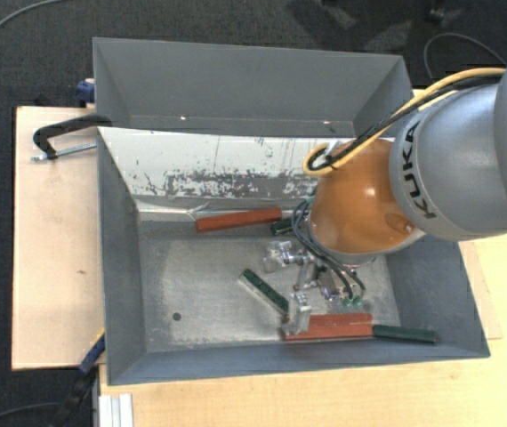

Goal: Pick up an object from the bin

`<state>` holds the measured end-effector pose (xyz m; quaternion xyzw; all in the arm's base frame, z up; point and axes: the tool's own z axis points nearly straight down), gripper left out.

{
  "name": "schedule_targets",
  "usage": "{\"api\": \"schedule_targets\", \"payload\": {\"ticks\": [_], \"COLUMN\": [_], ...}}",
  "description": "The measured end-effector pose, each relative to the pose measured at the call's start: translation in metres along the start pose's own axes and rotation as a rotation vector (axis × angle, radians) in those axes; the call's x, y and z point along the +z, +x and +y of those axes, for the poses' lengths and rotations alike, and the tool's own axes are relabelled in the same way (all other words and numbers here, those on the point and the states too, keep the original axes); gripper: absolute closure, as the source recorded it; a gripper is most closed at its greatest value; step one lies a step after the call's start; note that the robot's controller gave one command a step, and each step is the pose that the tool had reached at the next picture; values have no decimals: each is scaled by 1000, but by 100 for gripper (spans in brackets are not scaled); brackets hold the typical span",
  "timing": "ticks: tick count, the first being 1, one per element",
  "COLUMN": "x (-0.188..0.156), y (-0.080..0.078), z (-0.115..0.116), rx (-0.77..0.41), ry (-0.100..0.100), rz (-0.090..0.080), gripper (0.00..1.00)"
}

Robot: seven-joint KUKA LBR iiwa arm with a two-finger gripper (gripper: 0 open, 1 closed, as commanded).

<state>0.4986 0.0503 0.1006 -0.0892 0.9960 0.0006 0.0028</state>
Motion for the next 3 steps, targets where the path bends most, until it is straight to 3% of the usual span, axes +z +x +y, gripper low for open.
{"api": "schedule_targets", "payload": {"ticks": [1,2,3], "x": [31,30,31], "y": [9,8,8], "z": [1,2,2], "rx": [67,67,66], "ry": [-1,0,0], "rz": [9,6,6], "gripper": [0,0,100]}}
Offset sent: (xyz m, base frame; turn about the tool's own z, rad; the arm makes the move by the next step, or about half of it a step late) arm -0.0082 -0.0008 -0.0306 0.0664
